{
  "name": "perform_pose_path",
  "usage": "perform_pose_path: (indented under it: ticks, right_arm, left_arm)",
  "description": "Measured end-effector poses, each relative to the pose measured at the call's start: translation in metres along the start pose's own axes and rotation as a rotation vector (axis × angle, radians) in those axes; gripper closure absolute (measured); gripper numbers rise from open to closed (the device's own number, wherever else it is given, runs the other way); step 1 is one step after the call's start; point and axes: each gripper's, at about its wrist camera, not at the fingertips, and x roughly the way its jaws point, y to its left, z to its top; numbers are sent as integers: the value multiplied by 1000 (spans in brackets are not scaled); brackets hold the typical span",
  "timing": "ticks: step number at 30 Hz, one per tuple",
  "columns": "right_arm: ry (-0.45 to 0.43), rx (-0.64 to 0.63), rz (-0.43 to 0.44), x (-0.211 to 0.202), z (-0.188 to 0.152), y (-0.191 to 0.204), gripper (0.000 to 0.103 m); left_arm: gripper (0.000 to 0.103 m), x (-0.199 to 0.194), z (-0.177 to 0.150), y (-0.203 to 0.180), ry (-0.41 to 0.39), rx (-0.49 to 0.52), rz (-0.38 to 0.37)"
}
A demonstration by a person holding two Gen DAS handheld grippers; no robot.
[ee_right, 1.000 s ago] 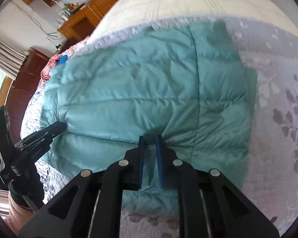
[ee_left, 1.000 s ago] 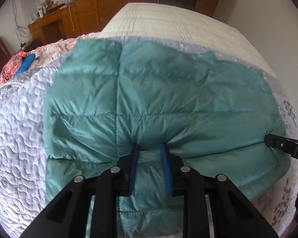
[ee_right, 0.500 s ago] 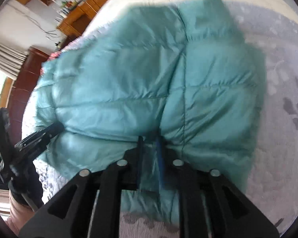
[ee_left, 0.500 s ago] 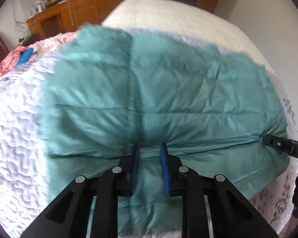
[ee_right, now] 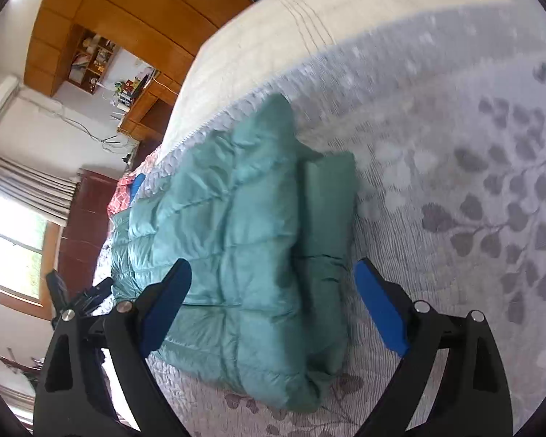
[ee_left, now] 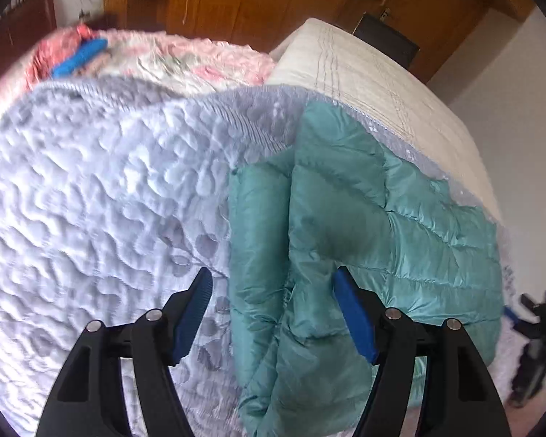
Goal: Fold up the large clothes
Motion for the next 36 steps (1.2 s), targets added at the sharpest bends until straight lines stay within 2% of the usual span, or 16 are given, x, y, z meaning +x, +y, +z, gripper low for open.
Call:
perform_pose_path:
  ticks: [6,12,16,18,19,20,21,23,25,26,28,30,36]
  right_arm:
    - [49,49,86,31,1,-18,12]
    - [86,69,113,50,2,-30,12]
    - [96,72,152,59,1,-33,13]
    - [98,68,181,62,2,-32,15]
    - [107,73,198,64,3,-33,26]
    - [122,80,212,68,3,-33,31]
    - [129,80,222,70,5,-32,41]
    - [133,83,245,71,5,-32,53]
    - [119,74,280,66,5,-31,70]
    - [110,69,293,59,4,-29,73]
    - [85,52,321,43,2,-25,80]
    - [58,28,345,22,-1,-16,82]
    - [-18,-72,352,-50,-19,7,84]
  left_arm:
    - [28,22,3,7,17,5,-62]
    - [21,48,15,13,42,-18,-111]
    - [19,71,18,23,84,-71,-192]
    - [22,82,20,24,114,-104,-276]
    - [27,84,19,22,121,-105,-295]
    - [35,85,18,18,119,-95,-301]
    - [42,86,18,14,112,-79,-299]
    - [66,83,18,8,105,-73,-317]
    - [77,78,20,3,94,-70,-324]
    - [81,74,20,1,86,-63,-323]
    - [86,59,18,-8,63,-48,-313]
    - [88,41,17,-12,30,-39,-327]
    - [89,-15,9,-40,-50,30,-358]
